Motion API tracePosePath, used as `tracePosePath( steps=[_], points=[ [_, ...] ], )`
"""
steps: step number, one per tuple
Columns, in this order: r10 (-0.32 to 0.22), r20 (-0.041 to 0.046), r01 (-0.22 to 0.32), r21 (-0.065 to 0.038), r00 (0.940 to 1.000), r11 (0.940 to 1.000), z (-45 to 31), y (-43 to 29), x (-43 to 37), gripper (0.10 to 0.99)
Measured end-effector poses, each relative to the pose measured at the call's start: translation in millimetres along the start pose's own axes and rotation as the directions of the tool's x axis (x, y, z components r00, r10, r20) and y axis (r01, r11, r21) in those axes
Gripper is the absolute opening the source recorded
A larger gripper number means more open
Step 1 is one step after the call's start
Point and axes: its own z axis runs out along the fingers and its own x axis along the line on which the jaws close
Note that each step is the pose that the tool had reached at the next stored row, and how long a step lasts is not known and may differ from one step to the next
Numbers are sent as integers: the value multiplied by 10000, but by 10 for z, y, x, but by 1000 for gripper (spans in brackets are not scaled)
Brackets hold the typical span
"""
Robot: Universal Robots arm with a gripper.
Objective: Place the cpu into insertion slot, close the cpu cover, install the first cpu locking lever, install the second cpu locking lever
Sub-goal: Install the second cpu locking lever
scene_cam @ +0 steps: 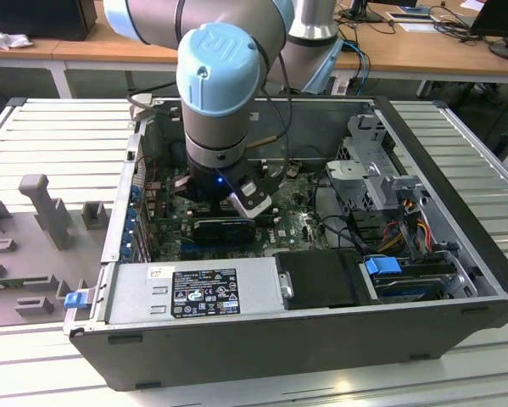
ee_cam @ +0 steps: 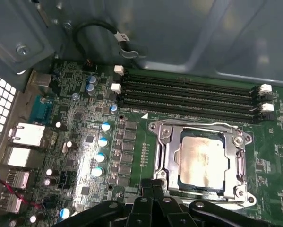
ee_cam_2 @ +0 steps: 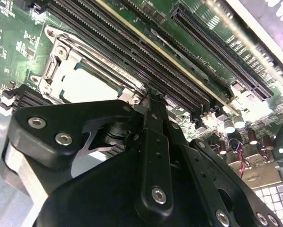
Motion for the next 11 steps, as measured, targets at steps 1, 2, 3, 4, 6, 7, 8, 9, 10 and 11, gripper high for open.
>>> tracePosePath(
  steps=[1, 2, 3, 4, 6, 7, 8, 9, 10, 11],
  points=[
    [-3, 3, 3, -27, 10000, 10000, 4, -1, 3, 106],
    [-8, 8, 8, -62, 10000, 10000, 11, -1, 7, 106],
    [-9, 7, 9, -71, 10000, 10000, 14, -2, 10, 106],
    [-10, 6, 10, -74, 10000, 10000, 14, -2, 11, 106],
    [-11, 6, 11, -74, 10000, 10000, 11, -2, 12, 106],
    [-10, 7, 10, -76, 10000, 10000, -18, 8, 12, 106],
    [-9, 6, 10, -75, 10000, 10000, -77, 28, 10, 106],
    [-10, 6, 10, -73, 10000, 10000, -131, 46, 8, 106],
    [-9, 6, 9, -73, 10000, 10000, -152, 53, 7, 106],
    [-10, 7, 10, -74, 10000, 10000, -175, 61, 6, 106]
  ],
)
